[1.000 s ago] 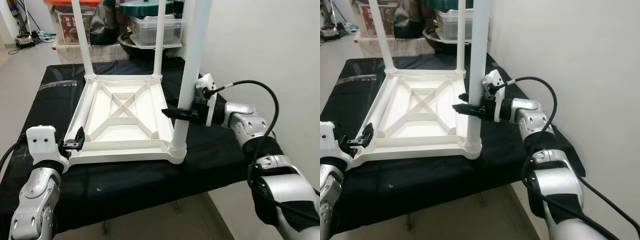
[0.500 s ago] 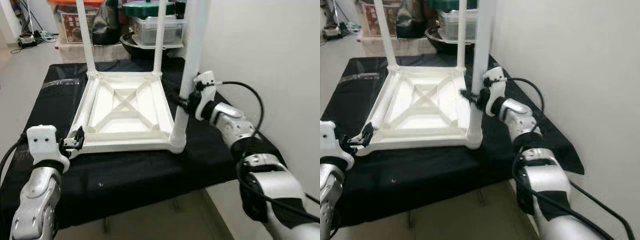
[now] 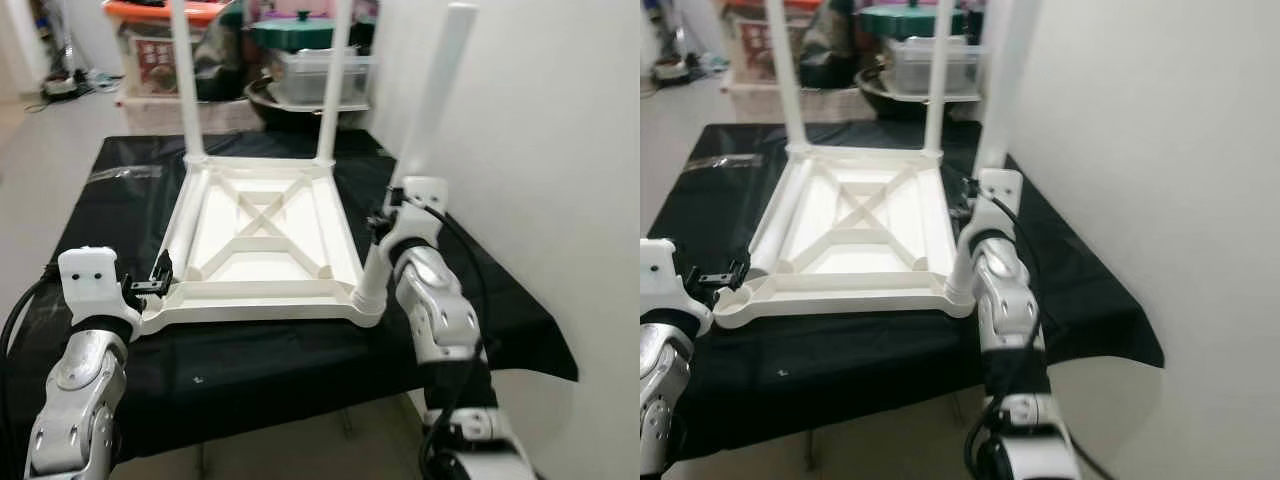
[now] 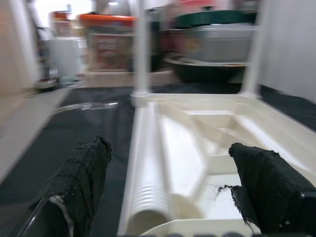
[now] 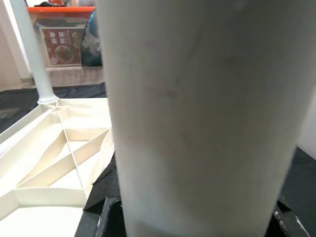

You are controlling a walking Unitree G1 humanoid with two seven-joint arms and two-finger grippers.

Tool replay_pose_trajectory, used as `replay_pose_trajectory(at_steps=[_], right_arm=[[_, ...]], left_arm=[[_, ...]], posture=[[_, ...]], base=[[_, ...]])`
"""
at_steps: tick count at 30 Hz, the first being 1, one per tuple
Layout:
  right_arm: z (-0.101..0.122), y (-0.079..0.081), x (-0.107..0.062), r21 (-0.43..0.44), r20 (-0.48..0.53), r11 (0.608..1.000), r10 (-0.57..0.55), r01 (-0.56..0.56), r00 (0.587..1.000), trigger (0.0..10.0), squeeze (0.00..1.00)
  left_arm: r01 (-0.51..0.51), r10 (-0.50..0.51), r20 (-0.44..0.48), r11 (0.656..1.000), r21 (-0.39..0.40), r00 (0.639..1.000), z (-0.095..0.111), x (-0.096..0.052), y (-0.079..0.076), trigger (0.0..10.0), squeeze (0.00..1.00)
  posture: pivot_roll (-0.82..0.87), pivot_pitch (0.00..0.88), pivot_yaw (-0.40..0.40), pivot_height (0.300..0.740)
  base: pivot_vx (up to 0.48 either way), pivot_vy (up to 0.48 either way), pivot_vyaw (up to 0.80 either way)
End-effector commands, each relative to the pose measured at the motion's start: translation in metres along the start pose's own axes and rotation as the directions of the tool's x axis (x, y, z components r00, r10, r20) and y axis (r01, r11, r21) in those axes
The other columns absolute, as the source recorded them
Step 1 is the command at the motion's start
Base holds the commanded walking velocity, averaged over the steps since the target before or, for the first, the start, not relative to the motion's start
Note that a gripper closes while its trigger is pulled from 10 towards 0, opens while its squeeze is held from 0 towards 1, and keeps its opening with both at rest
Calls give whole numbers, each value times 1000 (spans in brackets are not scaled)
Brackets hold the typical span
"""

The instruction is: Building children table

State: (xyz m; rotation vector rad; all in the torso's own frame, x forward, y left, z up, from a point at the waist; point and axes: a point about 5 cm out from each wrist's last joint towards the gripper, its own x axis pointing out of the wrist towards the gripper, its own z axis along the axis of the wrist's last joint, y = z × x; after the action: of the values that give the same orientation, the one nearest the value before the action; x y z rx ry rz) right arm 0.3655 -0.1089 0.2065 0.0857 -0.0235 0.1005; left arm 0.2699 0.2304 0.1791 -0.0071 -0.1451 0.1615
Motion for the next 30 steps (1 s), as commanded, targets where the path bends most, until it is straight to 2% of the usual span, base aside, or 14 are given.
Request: replay_pose_trajectory(at_steps=[1,2,3,4,5,7,11,14,19,20,23,26,28,30], right_arm=[[-13,3,2,5,-71,999,33,-33,997,10000,0],[-13,3,2,5,-71,999,33,-33,997,10000,0],[3,2,3,41,-30,996,78,-77,997,10000,1000],[23,0,6,20,37,984,176,-177,984,10000,1000],[41,-1,6,25,101,939,339,-343,935,10000,0],[54,-1,4,17,140,892,445,-452,884,10000,0],[51,-1,-32,-25,87,396,916,-918,393,10000,0],[32,6,-33,-25,-1,329,944,-944,329,10000,0],[3,26,-29,-48,-93,285,953,-957,289,10000,0],[0,29,-23,-64,-104,320,940,-945,325,5961,0],[-1,30,-19,-73,-111,344,930,-936,351,5961,0],[2,27,-7,-95,-108,434,890,-896,443,2314,0],[2,27,-7,-95,-108,434,890,-896,443,2314,0],[8,24,-1,-80,-69,491,865,-867,496,0,0]], left_arm=[[4,-4,-13,1000,5,1000,-4,1,-1,10000,0],[4,-4,-13,1000,5,1000,-4,1,-1,10000,0],[4,-4,-10,1000,3,1000,-4,1,0,10000,0],[3,-3,-9,1000,1,1000,-4,0,0,10000,0],[4,-4,-8,1000,0,1000,-4,0,1,10000,0],[4,-4,-7,1000,-1,1000,-4,-1,2,10000,0],[8,-8,-2,1000,4,1000,-3,0,1,10000,0],[8,-8,2,1000,4,1000,-2,0,0,10000,0],[6,-6,2,1000,8,1000,-3,-2,-1,10000,0],[4,-5,2,1000,10,1000,-3,-2,-1,10000,0],[3,-3,2,1000,11,1000,-3,-3,0,10000,0],[-3,3,3,1000,14,1000,-3,-4,2,10000,0],[-3,3,3,1000,14,1000,-3,-4,2,10000,0],[-5,5,1,1000,15,1000,-3,-5,3,10000,0]], posture=[[29,0,-46,740],[29,0,-46,740],[30,0,-51,740],[29,0,-51,740],[31,0,-51,740],[31,0,-51,740],[43,0,-63,740],[57,0,-70,740],[64,0,-73,740],[64,0,-73,740],[64,0,-73,740],[80,0,-84,740],[80,0,-84,740],[77,0,-81,740]], base=[[0,0,0],[0,0,0],[0,0,0],[0,0,0],[0,0,0],[0,0,0],[0,0,0],[0,0,0],[0,0,0],[0,0,0],[0,0,0],[0,0,0],[0,0,0],[0,0,0]])
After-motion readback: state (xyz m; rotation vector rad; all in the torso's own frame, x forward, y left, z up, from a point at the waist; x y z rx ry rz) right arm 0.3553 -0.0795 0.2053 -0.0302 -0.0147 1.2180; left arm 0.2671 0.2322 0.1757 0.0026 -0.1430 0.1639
